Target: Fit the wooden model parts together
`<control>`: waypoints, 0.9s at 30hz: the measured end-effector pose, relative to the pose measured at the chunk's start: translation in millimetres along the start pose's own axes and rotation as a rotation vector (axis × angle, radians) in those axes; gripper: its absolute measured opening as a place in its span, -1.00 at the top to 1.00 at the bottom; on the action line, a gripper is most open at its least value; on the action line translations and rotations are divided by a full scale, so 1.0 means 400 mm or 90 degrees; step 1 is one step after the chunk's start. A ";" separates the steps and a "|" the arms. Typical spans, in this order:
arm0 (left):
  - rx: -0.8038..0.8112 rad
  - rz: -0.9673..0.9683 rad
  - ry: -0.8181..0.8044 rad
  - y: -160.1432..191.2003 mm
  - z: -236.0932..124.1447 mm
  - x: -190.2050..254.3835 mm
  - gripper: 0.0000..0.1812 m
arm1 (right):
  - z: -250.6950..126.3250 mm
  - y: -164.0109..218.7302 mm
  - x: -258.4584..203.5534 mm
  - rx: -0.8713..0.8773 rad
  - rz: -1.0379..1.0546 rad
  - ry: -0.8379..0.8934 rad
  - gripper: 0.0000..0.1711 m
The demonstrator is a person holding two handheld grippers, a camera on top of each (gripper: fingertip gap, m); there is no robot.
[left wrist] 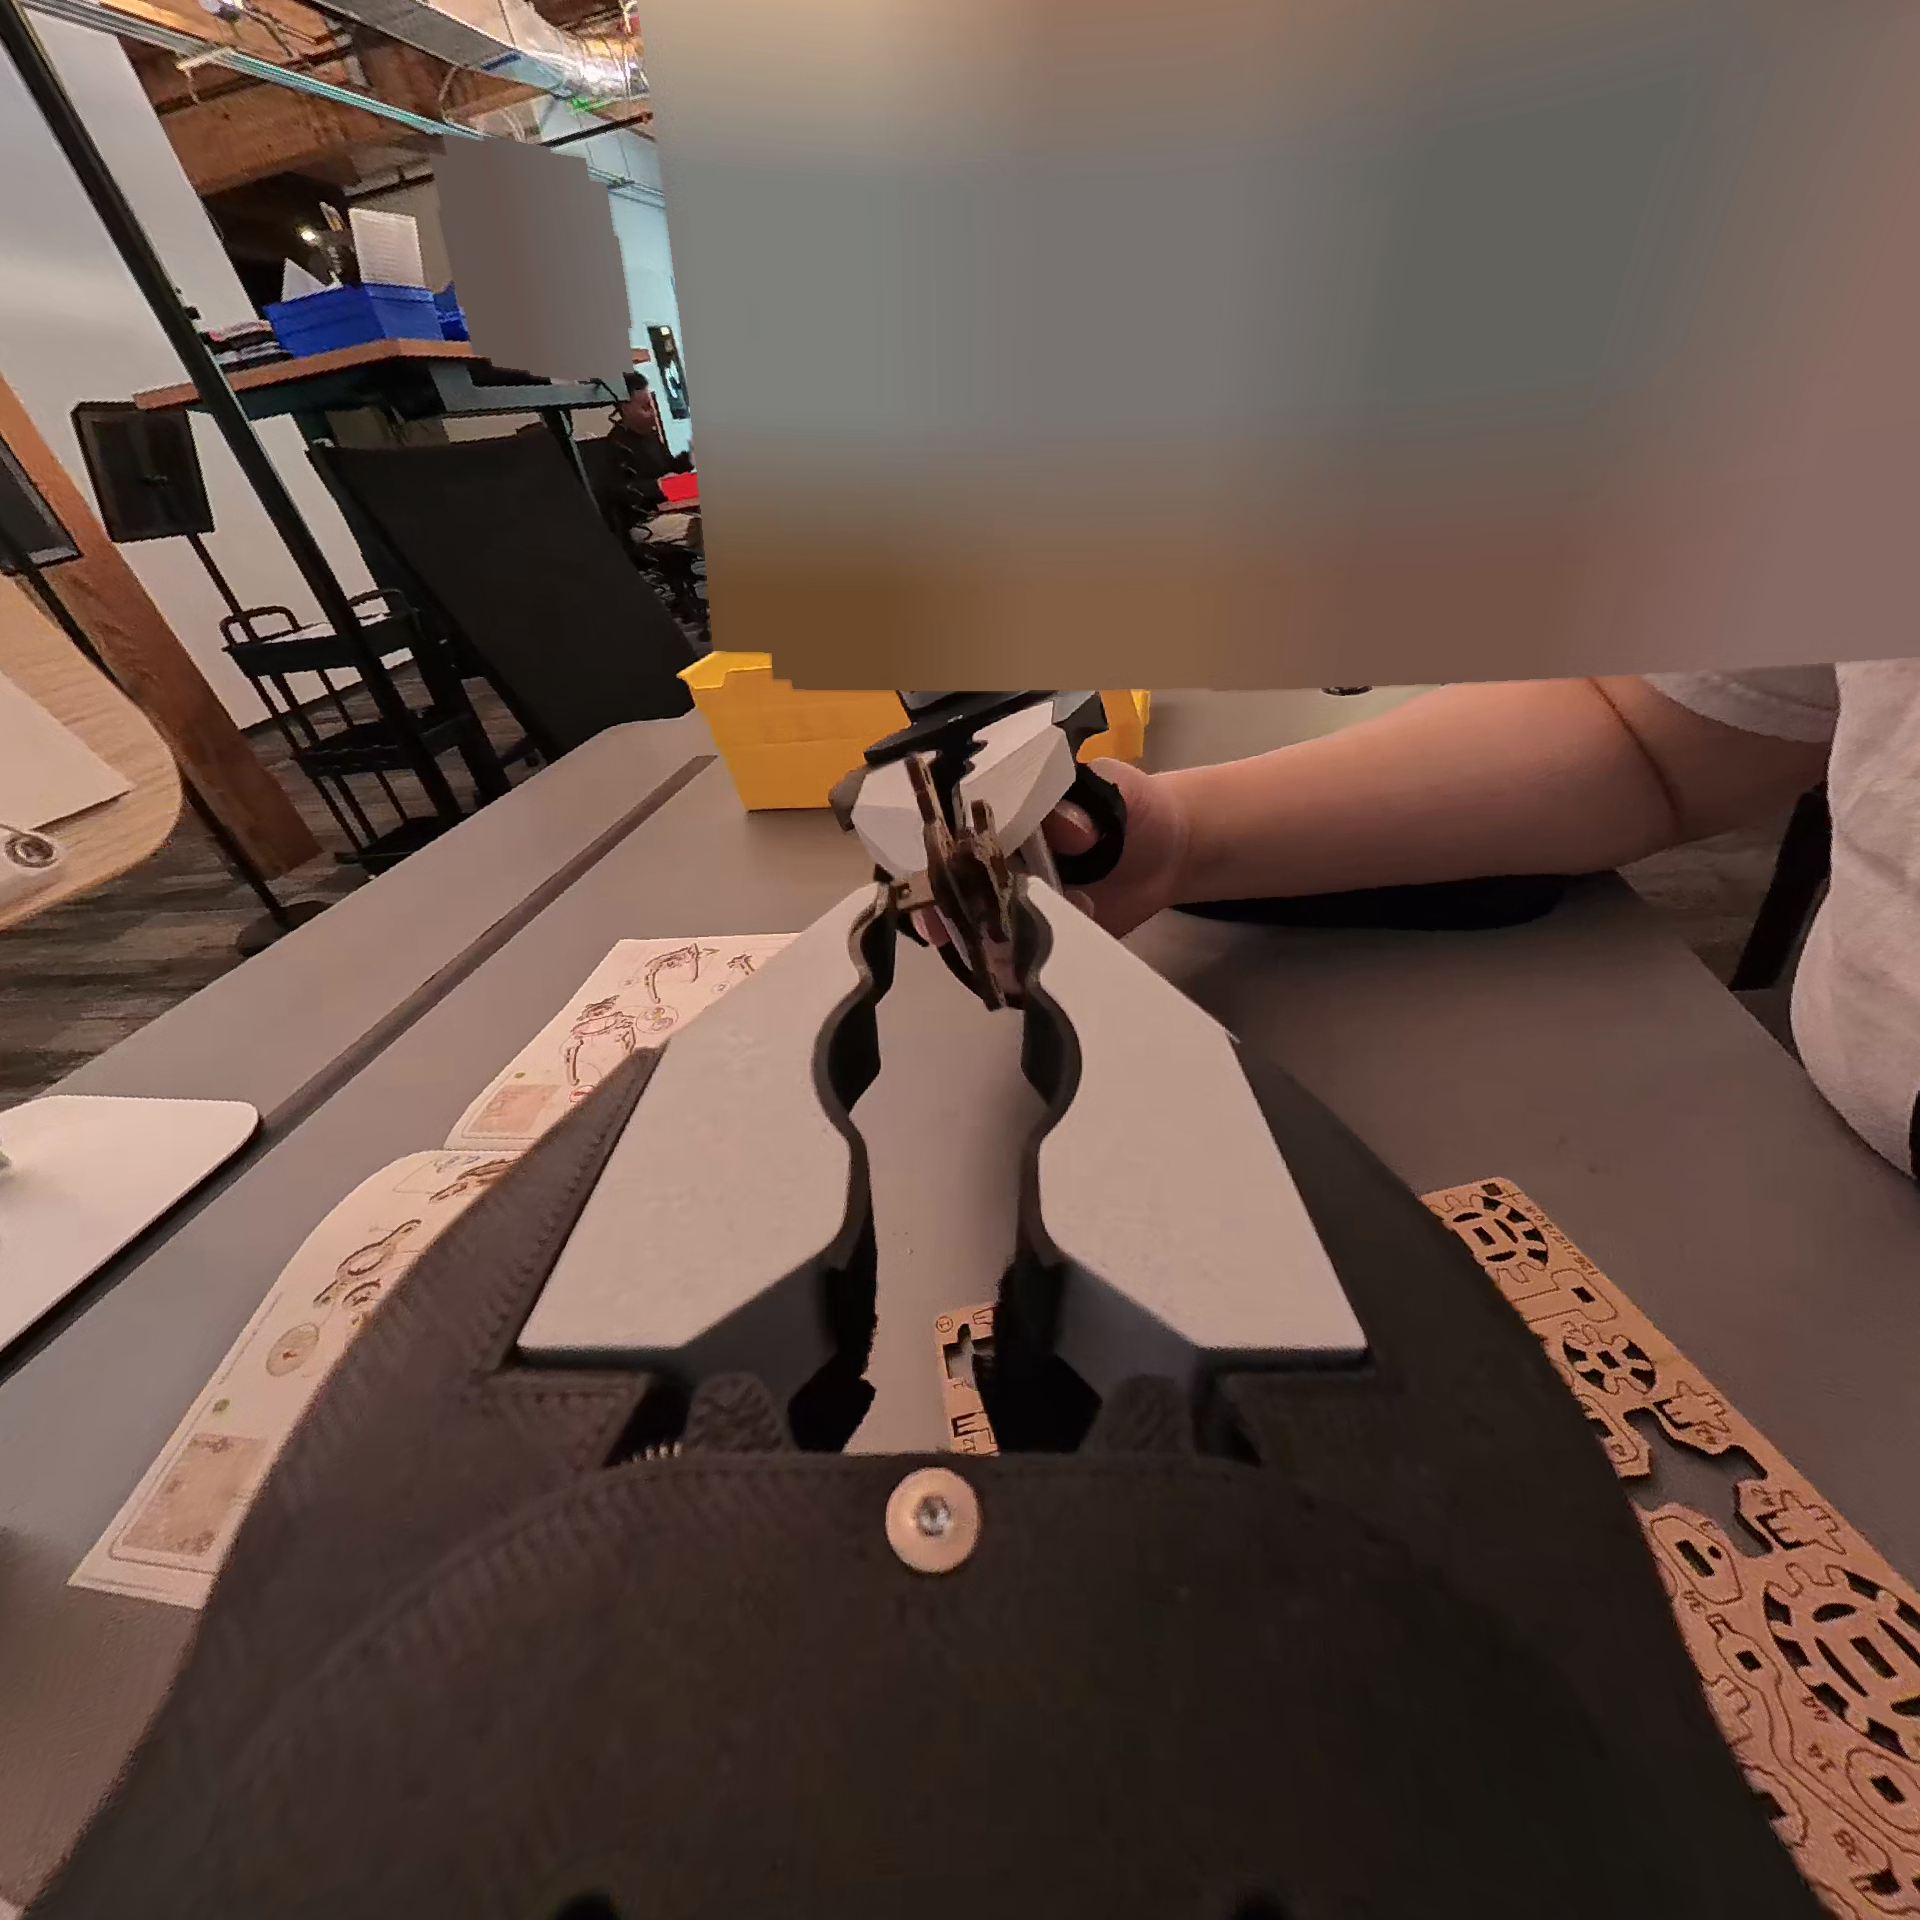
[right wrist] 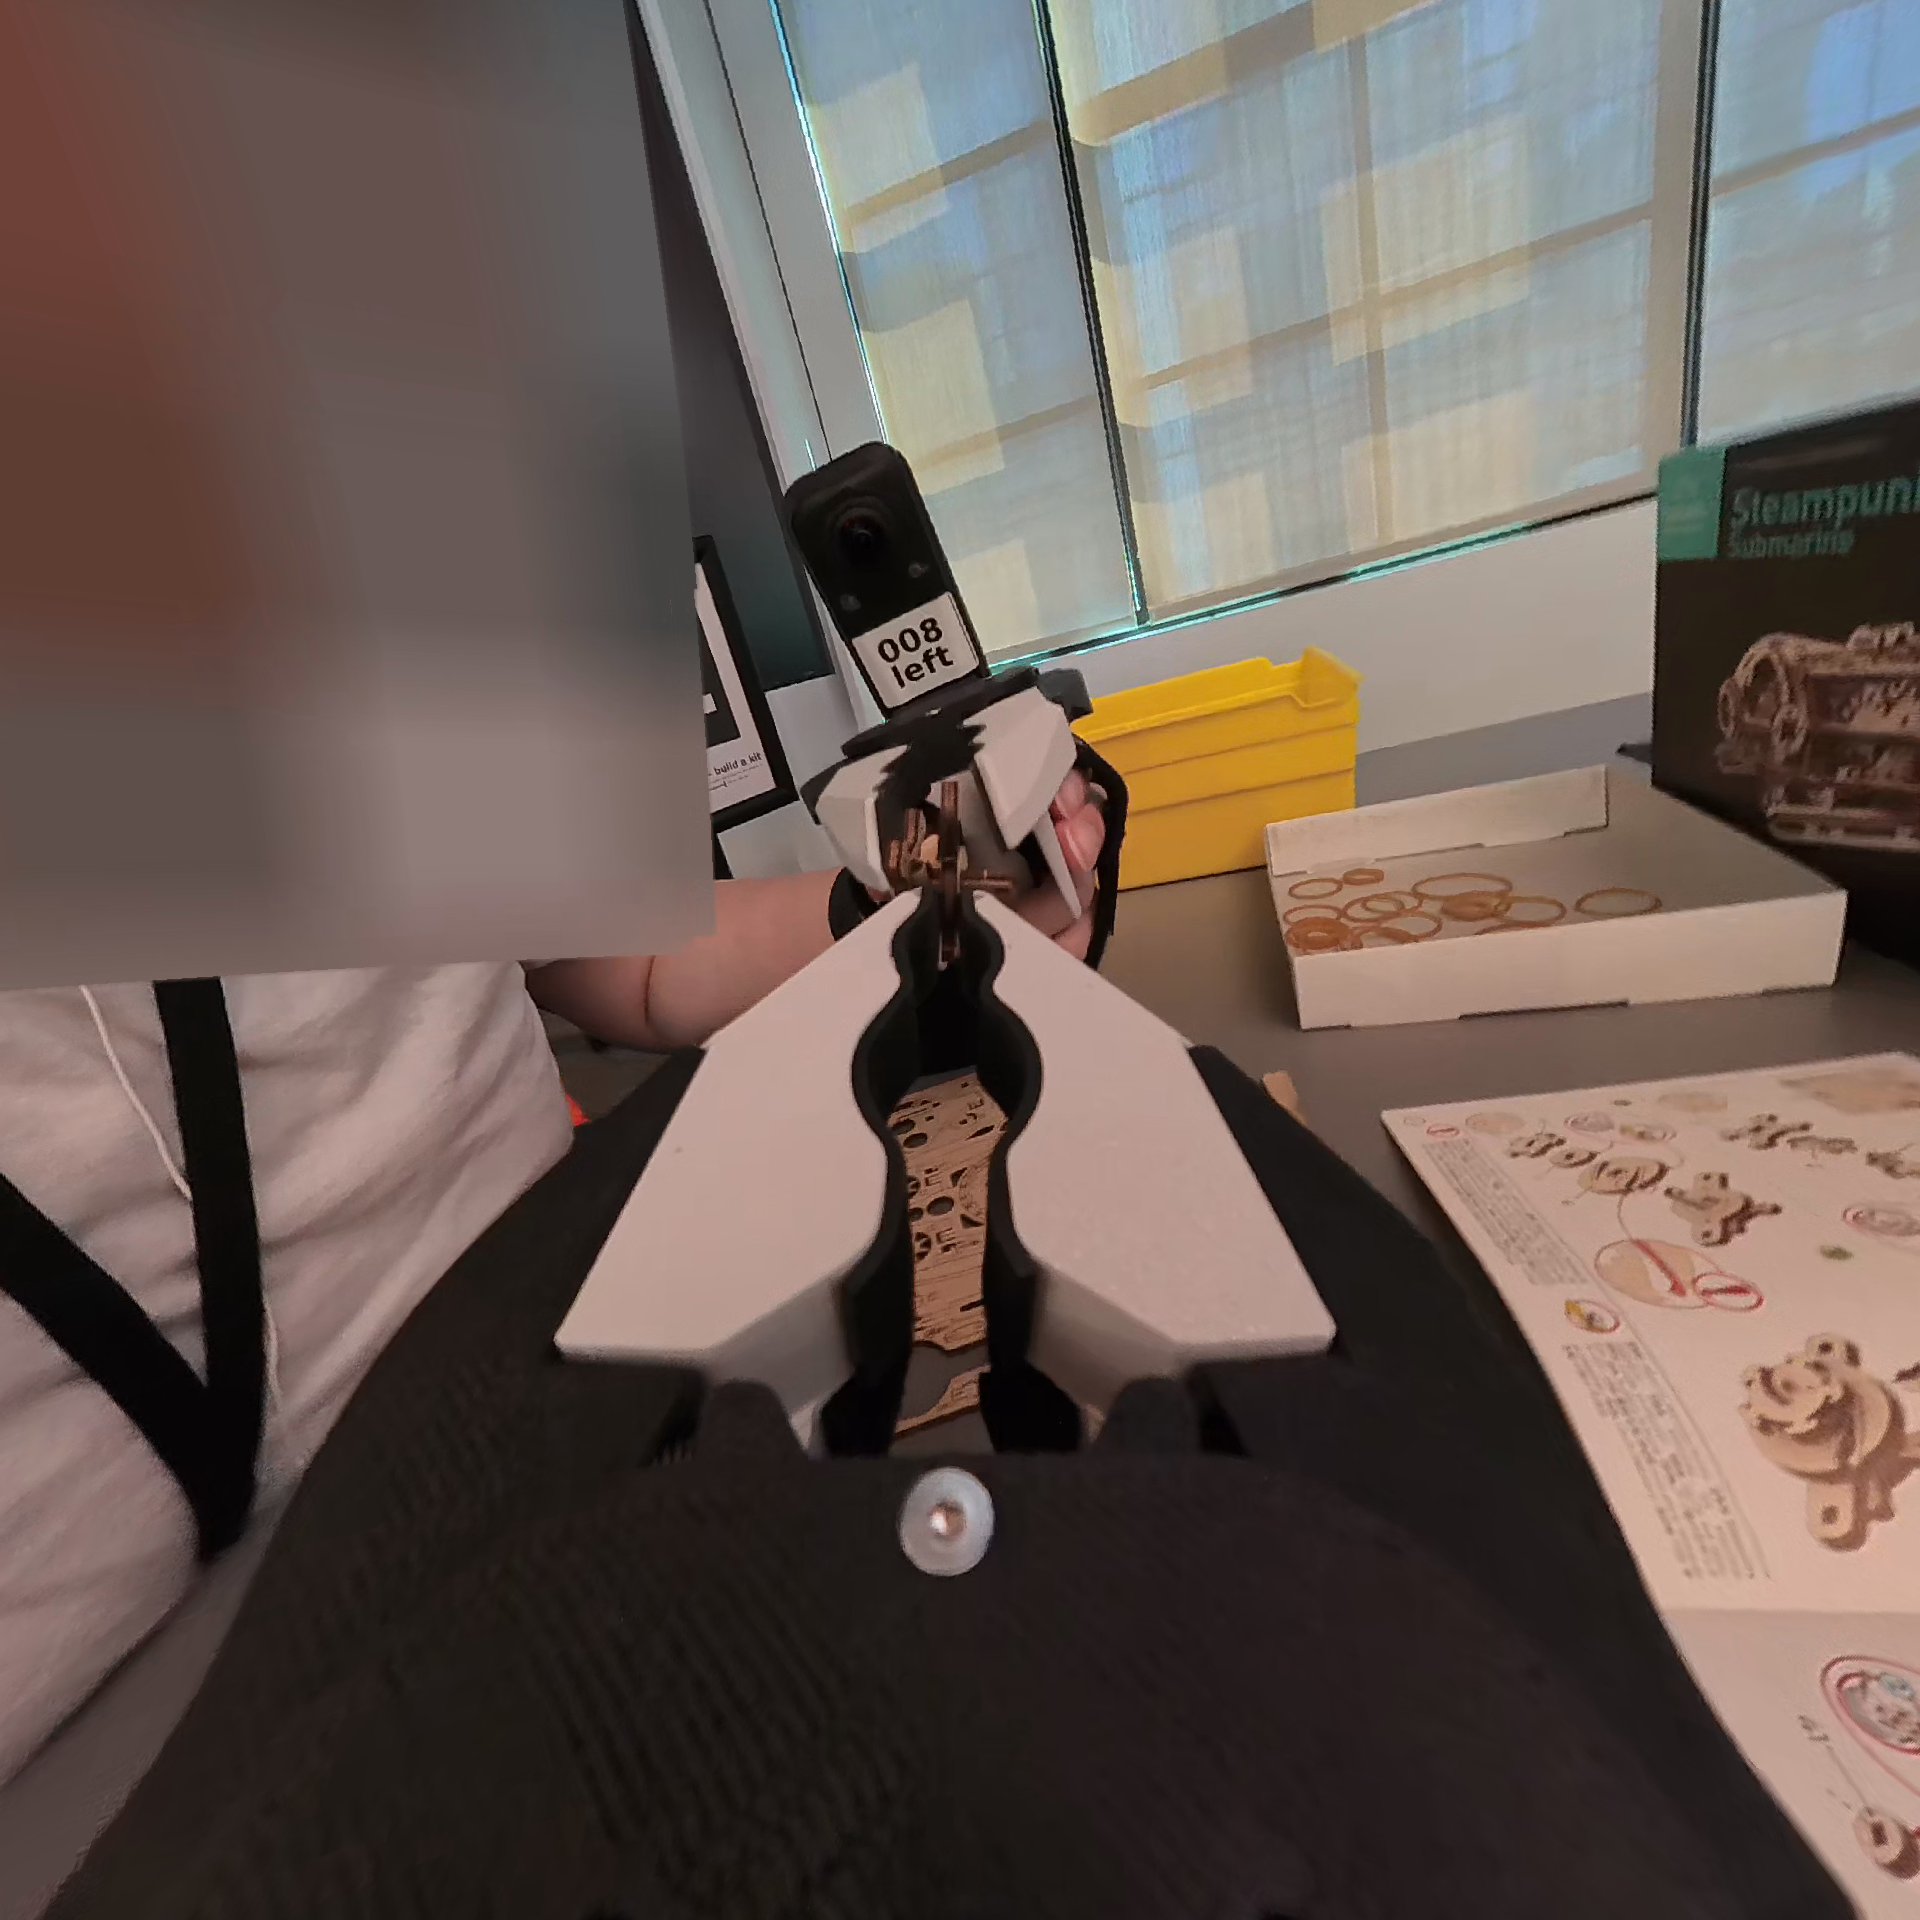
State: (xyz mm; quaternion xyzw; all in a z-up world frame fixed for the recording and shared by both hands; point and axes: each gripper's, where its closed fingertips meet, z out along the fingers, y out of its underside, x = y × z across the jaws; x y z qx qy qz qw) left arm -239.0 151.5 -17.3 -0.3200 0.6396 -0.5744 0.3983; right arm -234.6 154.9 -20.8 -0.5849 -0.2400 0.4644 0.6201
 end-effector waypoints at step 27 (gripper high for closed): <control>-0.104 0.297 -0.067 0.055 0.011 0.014 0.84 | -0.002 0.036 -0.004 -0.173 -0.494 0.150 0.98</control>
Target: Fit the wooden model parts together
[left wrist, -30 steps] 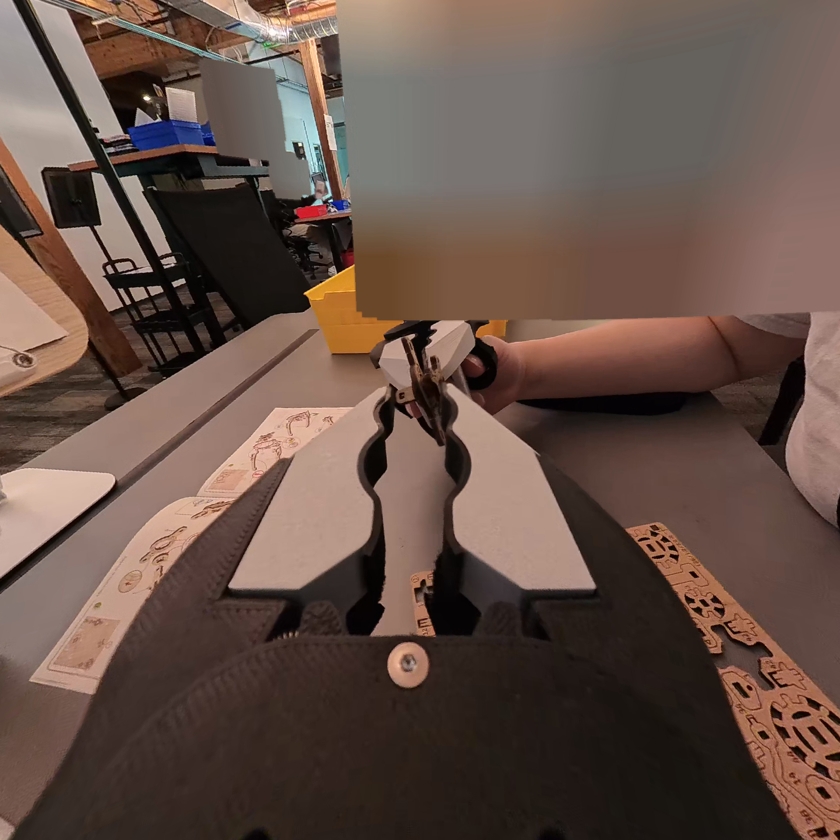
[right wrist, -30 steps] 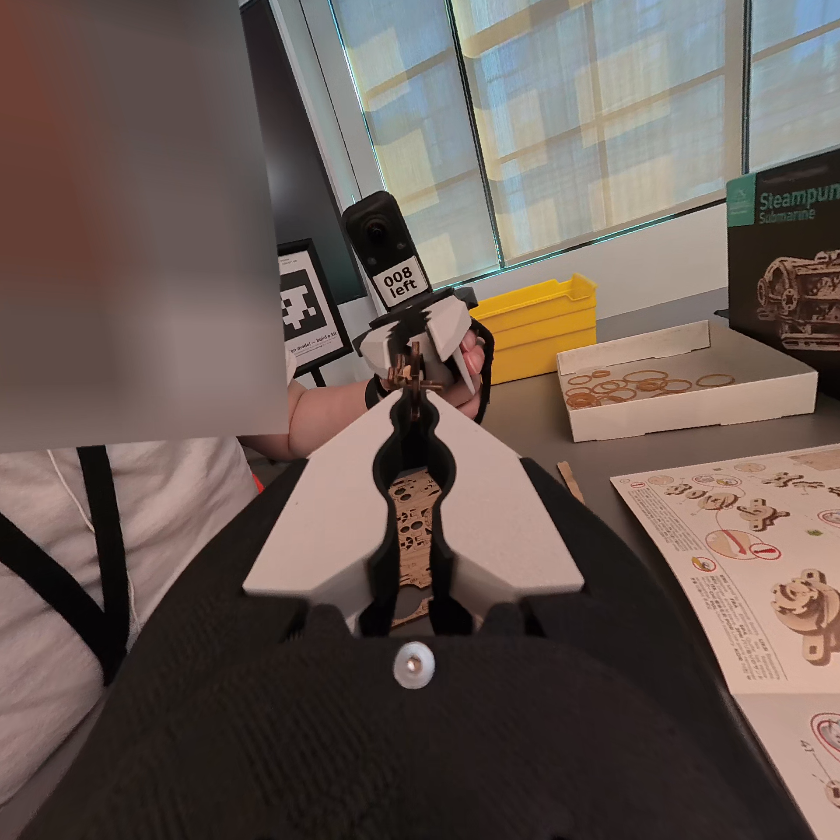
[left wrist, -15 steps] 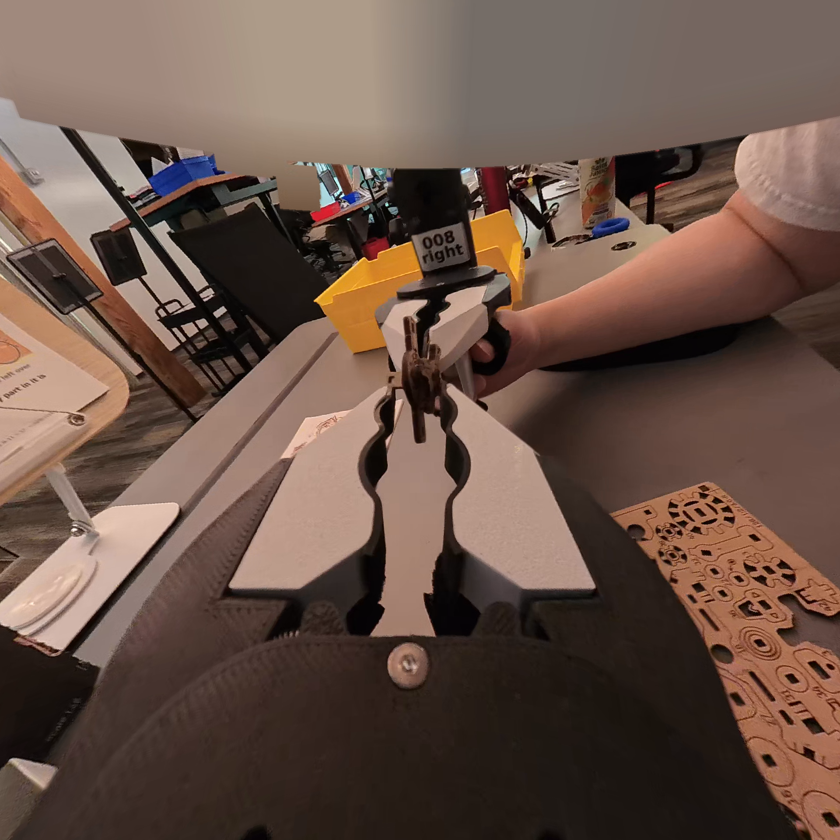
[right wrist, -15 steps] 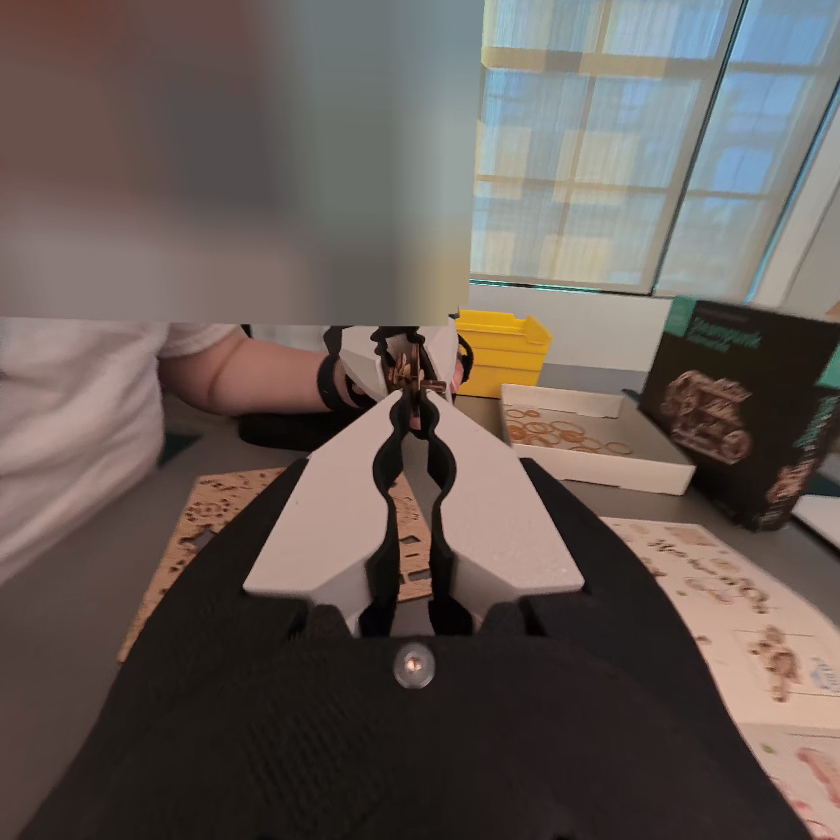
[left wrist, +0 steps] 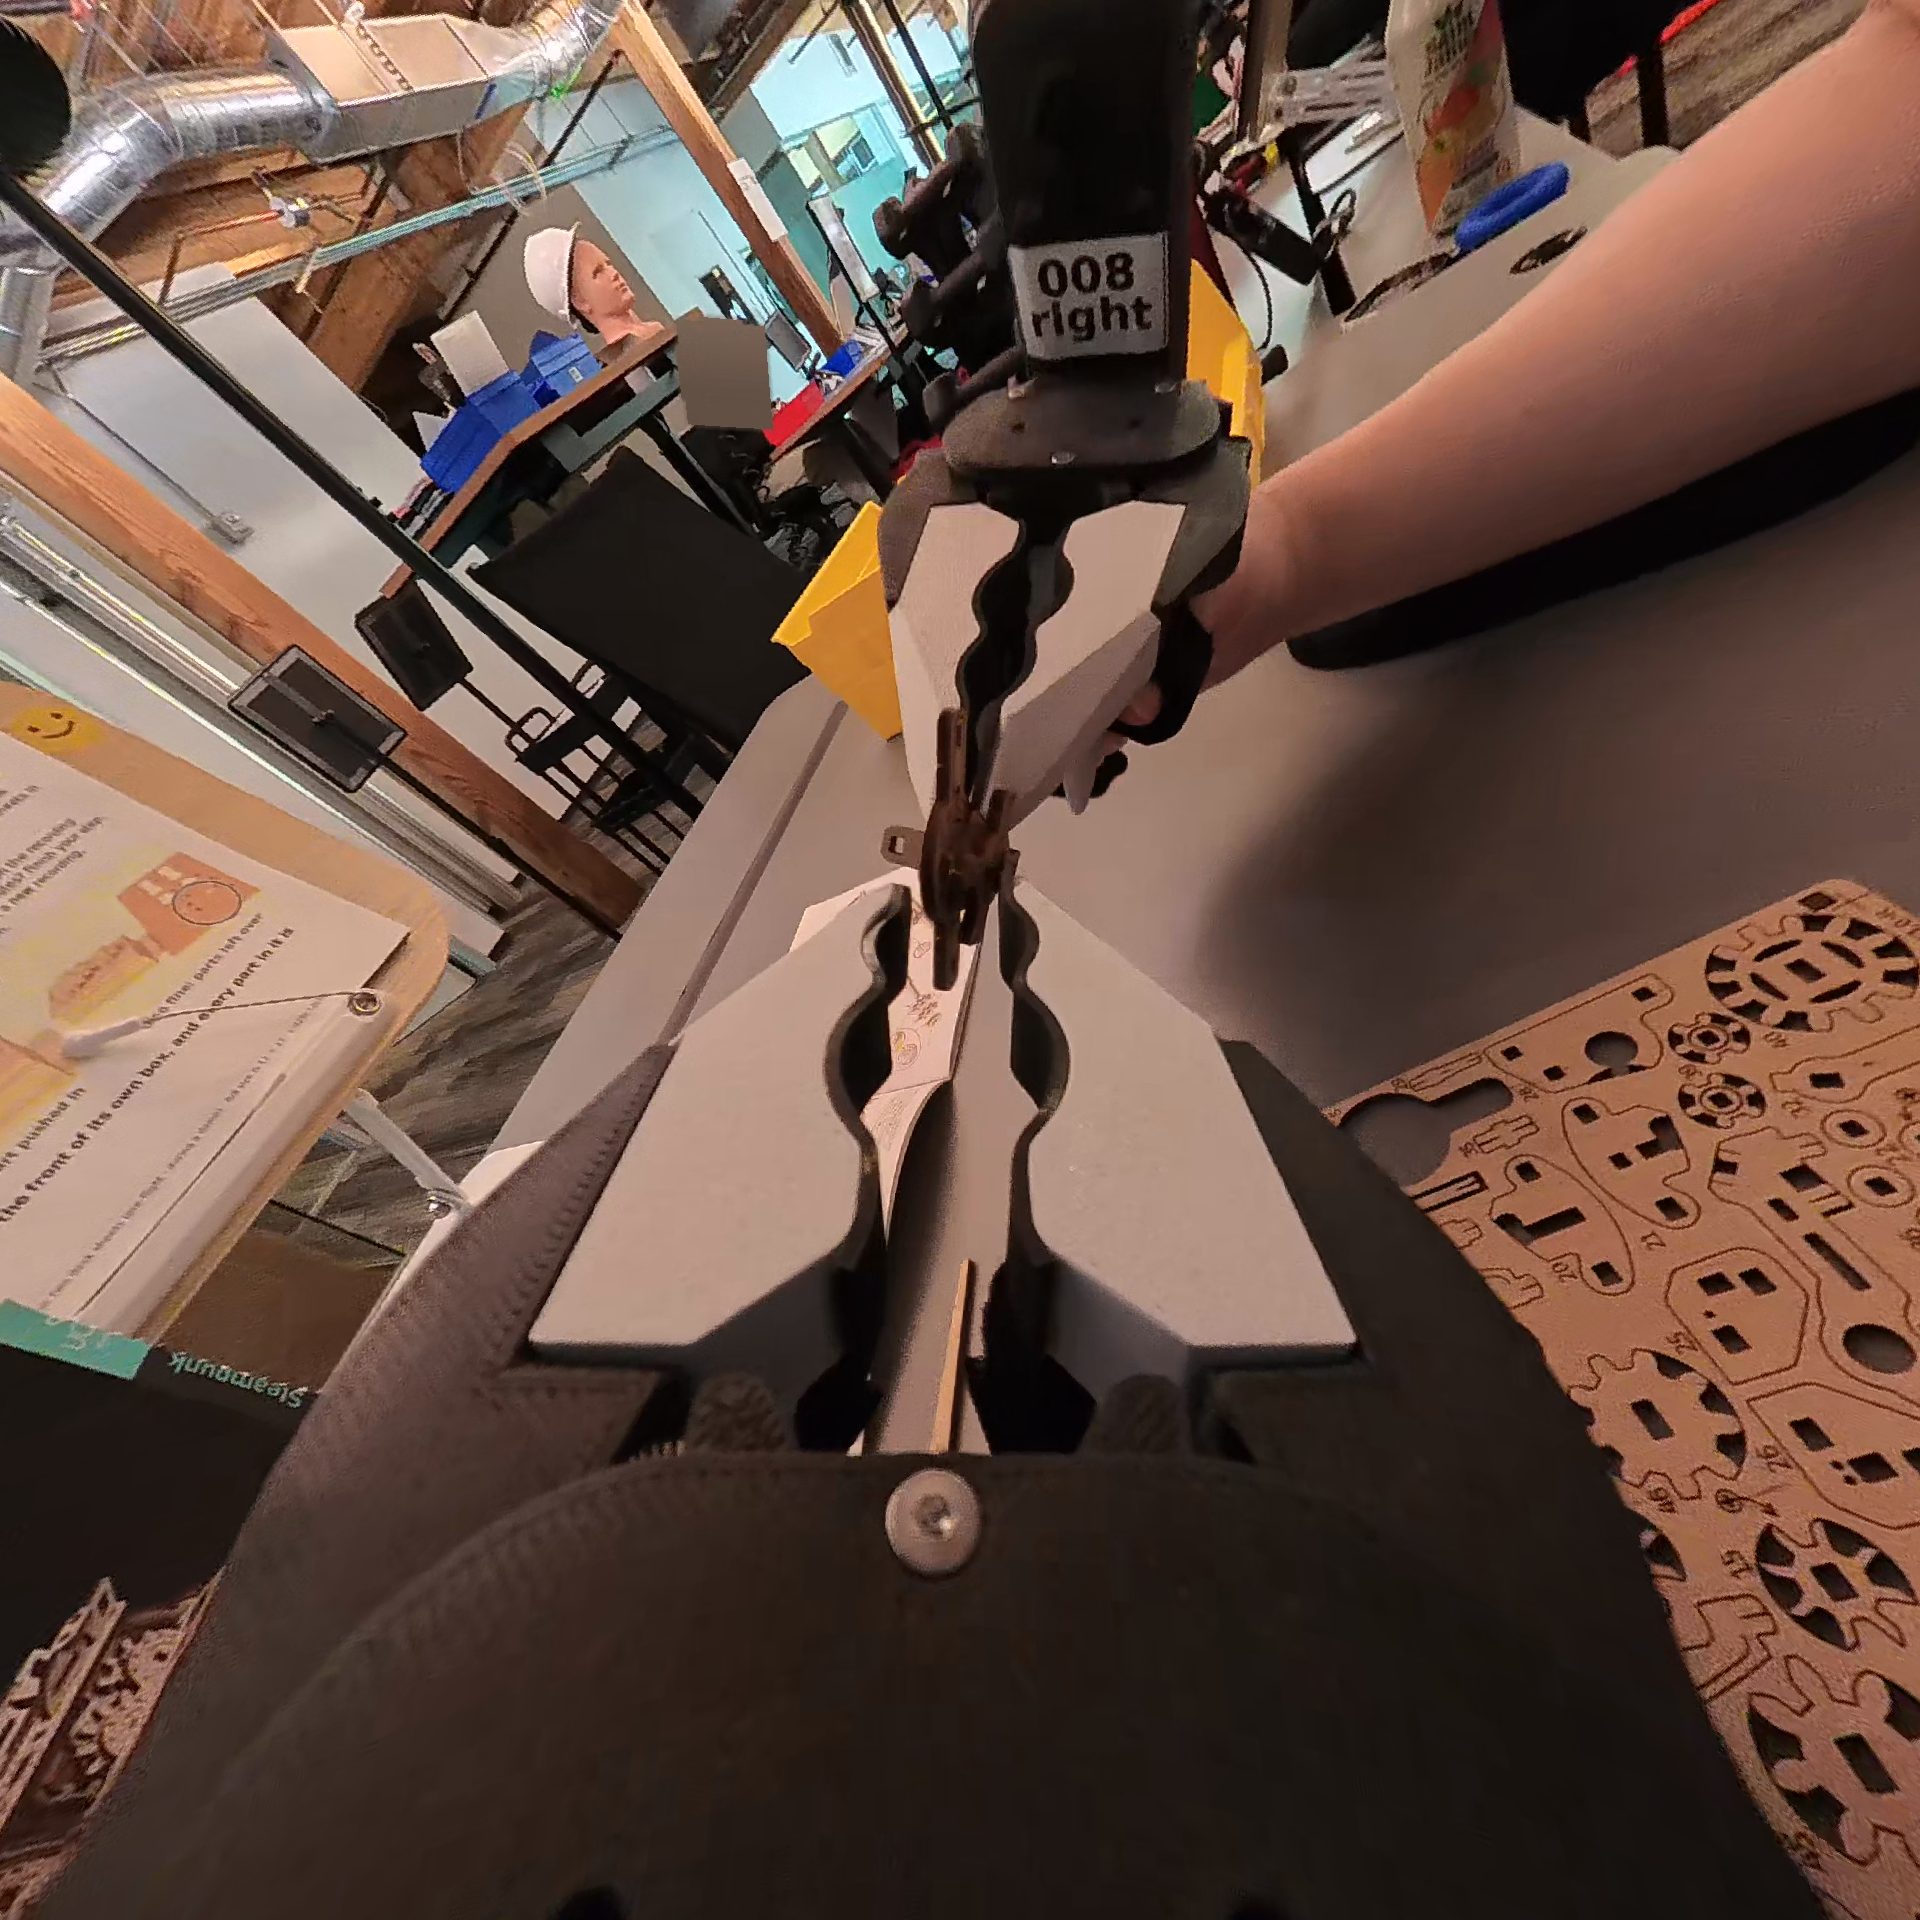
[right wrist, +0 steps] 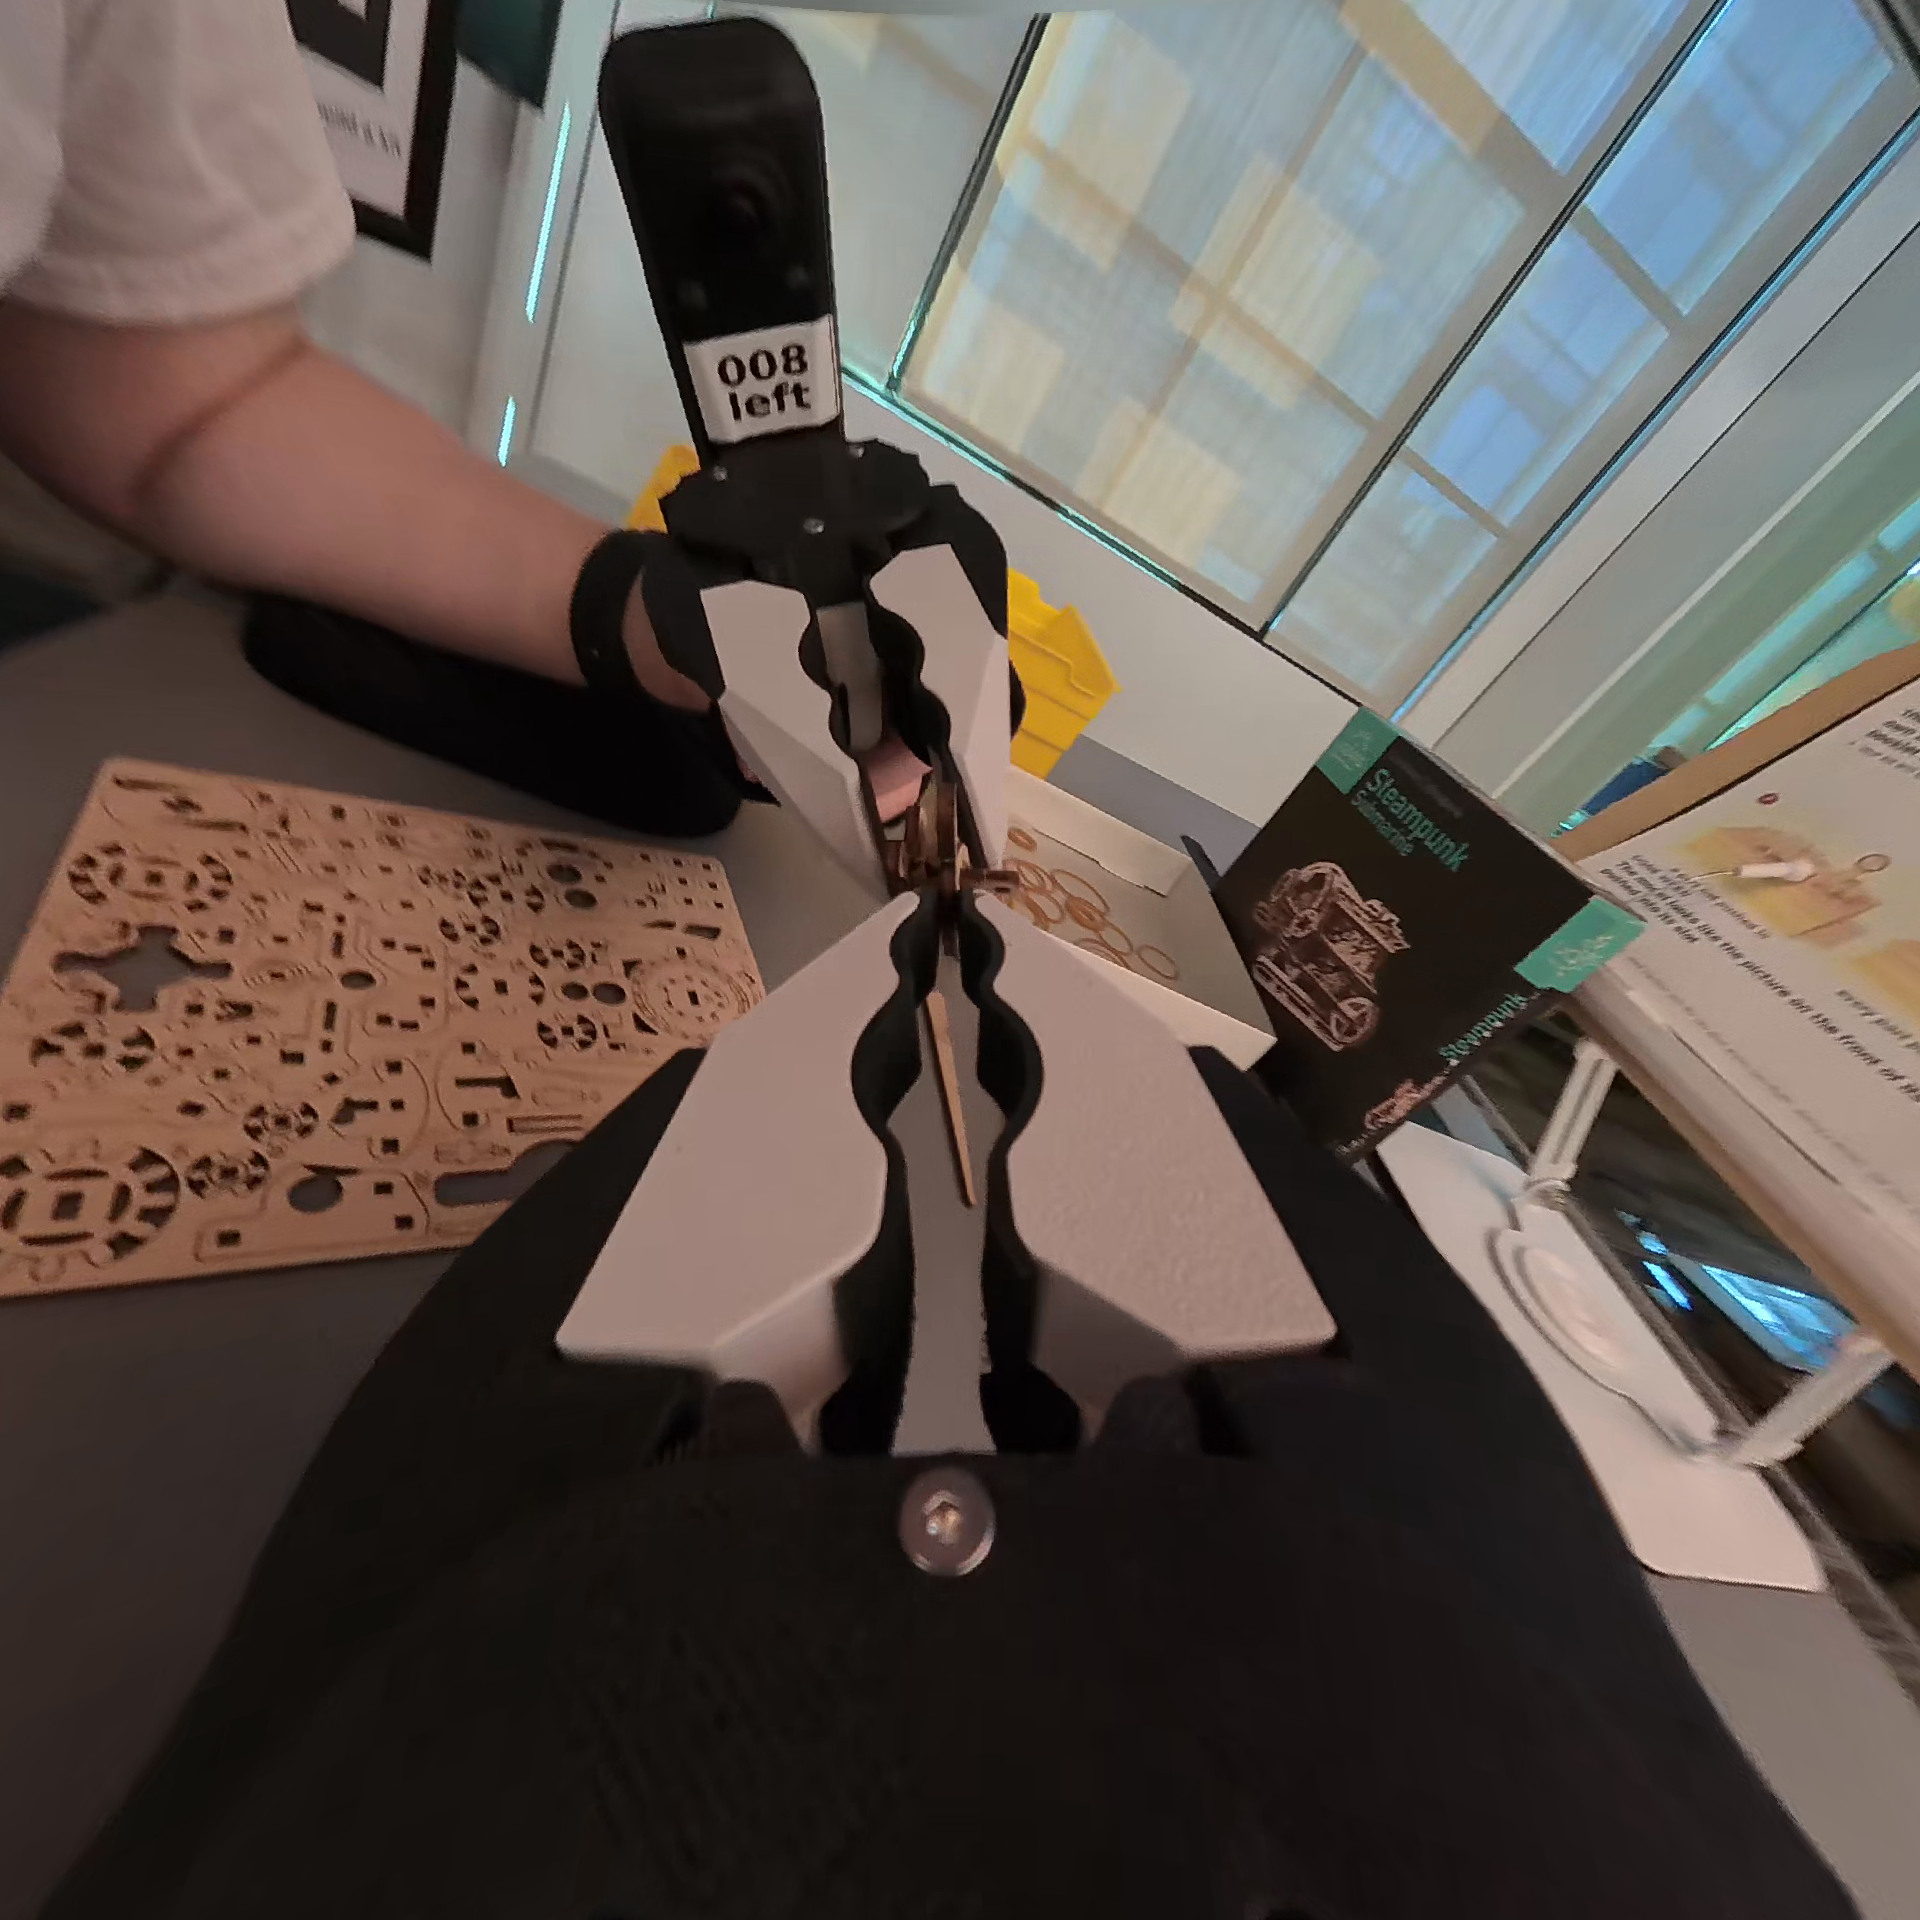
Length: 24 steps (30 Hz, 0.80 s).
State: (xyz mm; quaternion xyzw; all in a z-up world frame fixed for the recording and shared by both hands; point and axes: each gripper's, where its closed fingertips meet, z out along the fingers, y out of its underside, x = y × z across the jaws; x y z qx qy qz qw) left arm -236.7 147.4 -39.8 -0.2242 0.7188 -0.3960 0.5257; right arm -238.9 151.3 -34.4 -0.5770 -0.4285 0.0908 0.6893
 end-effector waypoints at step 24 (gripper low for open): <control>0.095 -0.219 0.000 -0.042 -0.009 -0.049 0.88 | 0.000 -0.039 0.028 0.022 0.010 0.061 0.71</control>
